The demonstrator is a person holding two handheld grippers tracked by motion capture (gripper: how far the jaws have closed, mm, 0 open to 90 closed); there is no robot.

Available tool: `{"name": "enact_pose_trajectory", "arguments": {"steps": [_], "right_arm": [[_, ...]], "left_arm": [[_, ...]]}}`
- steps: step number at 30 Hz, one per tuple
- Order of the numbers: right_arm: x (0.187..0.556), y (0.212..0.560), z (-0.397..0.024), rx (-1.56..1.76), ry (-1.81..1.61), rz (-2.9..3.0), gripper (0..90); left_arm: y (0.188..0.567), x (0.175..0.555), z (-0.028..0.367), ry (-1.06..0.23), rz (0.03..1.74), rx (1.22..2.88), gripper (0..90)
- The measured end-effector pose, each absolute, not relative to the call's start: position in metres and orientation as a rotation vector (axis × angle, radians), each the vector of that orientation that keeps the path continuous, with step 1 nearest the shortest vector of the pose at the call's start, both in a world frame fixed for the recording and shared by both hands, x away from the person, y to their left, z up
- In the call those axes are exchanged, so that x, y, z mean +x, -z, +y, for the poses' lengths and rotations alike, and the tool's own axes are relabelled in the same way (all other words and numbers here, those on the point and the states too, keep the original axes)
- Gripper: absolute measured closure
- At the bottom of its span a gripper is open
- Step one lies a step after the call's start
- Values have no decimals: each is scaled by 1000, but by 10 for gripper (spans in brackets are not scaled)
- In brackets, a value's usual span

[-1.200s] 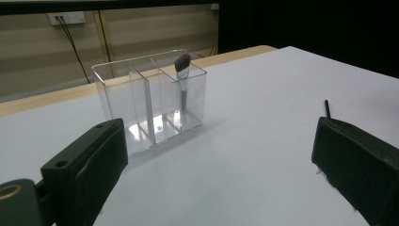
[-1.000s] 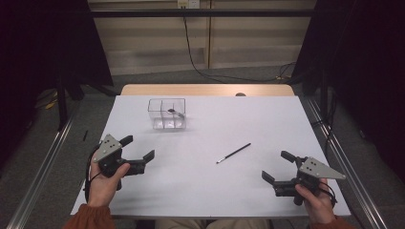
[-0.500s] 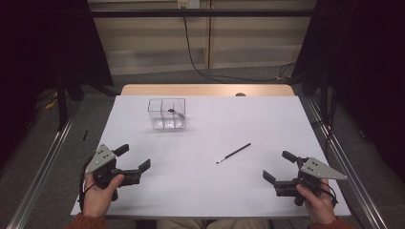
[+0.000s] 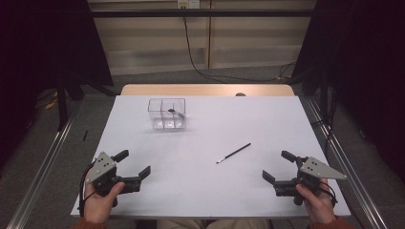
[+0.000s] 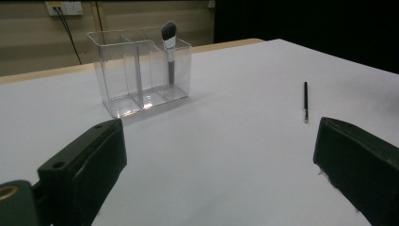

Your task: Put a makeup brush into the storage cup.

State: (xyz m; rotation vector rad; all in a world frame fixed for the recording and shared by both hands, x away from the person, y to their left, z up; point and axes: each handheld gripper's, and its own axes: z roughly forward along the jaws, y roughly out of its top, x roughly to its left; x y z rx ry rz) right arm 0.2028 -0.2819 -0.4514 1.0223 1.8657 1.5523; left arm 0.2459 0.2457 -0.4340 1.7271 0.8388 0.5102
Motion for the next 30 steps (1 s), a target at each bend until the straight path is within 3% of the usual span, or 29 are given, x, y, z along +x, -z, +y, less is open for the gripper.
{"name": "enact_pose_trajectory", "arguments": {"steps": [30], "right_arm": [[253,427,-258,942,-1546,1958,0]], "left_arm": [[434,241,249,-505,835,1726,32]]}}
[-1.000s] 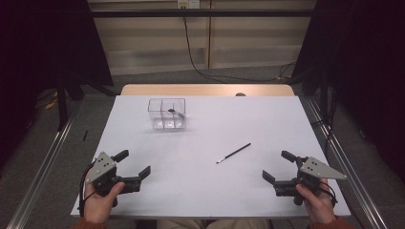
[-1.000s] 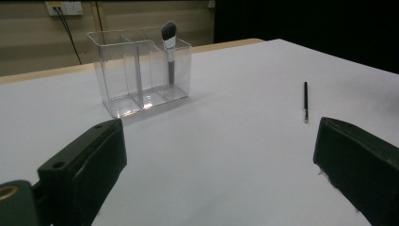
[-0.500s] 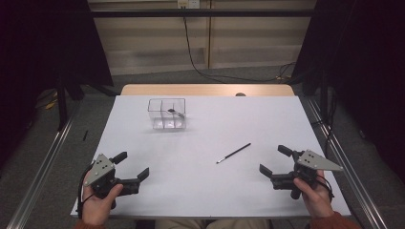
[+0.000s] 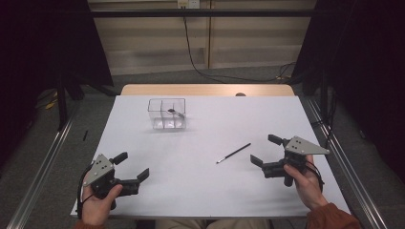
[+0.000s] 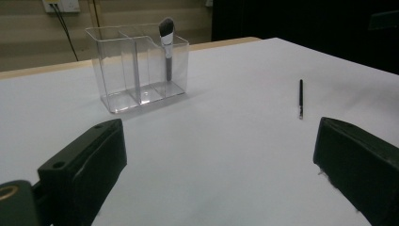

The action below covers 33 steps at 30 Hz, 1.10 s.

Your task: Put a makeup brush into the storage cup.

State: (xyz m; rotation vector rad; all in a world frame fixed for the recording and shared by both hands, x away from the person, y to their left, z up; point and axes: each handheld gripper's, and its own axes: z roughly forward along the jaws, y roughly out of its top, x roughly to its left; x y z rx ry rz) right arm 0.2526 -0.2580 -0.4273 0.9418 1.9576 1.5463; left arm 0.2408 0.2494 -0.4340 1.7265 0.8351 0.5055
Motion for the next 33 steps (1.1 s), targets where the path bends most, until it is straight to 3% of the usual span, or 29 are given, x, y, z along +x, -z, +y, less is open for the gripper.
{"name": "enact_pose_trajectory", "arguments": {"steps": [33], "right_arm": [[321,417,-226,946,-1402,2153,24]], "left_arm": [[436,245,252,-514,842,1728,31]]}}
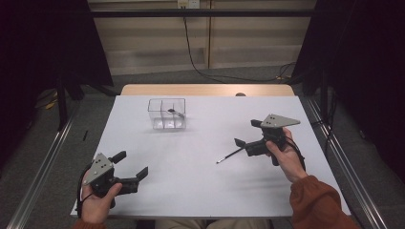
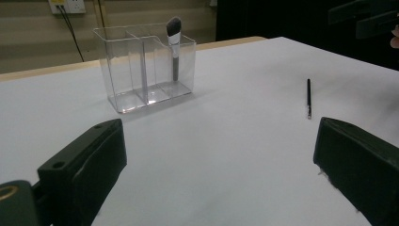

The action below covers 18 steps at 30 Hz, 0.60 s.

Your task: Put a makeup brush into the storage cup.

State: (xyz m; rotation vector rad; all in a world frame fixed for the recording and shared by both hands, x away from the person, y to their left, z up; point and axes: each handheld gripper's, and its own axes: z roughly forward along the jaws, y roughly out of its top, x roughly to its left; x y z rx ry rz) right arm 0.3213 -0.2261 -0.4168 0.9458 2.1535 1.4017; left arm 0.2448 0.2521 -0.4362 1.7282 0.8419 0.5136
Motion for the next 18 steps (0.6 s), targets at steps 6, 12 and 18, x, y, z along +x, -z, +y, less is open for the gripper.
{"name": "enact_pose_trajectory", "arguments": {"steps": [6,12,18], "right_arm": [[329,418,-231,971,-1351,2298,29],[335,412,-233,963,-1287,2390,7],[343,415,-229,940,-1180,2541,14]], "left_arm": [[435,244,252,-516,831,1734,31],[435,245,252,-516,830,1737,31],[436,245,252,-514,830,1738,31]]}}
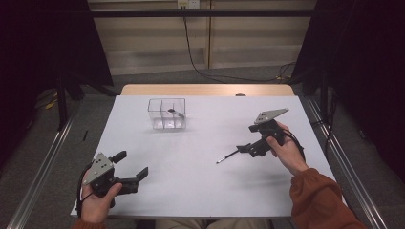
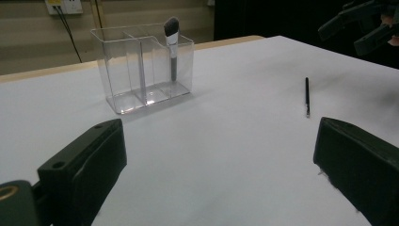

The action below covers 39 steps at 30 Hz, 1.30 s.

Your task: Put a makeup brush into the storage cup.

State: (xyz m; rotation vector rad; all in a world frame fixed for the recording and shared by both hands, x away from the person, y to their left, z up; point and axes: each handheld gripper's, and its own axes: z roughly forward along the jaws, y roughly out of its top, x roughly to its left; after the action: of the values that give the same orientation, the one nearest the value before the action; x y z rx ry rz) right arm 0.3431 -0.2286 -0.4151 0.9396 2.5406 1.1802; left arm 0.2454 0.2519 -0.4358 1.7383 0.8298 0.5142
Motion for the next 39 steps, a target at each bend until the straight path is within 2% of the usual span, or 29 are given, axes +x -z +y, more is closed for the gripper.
{"name": "enact_pose_trajectory", "arguments": {"steps": [12,21,31,34,37,39], "right_arm": [[359,417,-219,847,-931,2750,20],[375,419,-209,757,-726,2865,73],[387,433,-197,708,-556,2966,50],[391,438,-197,685,-500,2967,66],[393,441,-198,678,-472,2972,138],[395,441,-197,700,-454,2973,147]], "left_arm": [[436,246,253,-514,835,1732,31],[436,247,253,-520,831,1746,32],[436,246,253,-515,834,1749,31],[437,247,253,-513,834,1750,31],[437,247,253,-513,833,1752,32],[437,247,253,-512,832,1753,31]]}}
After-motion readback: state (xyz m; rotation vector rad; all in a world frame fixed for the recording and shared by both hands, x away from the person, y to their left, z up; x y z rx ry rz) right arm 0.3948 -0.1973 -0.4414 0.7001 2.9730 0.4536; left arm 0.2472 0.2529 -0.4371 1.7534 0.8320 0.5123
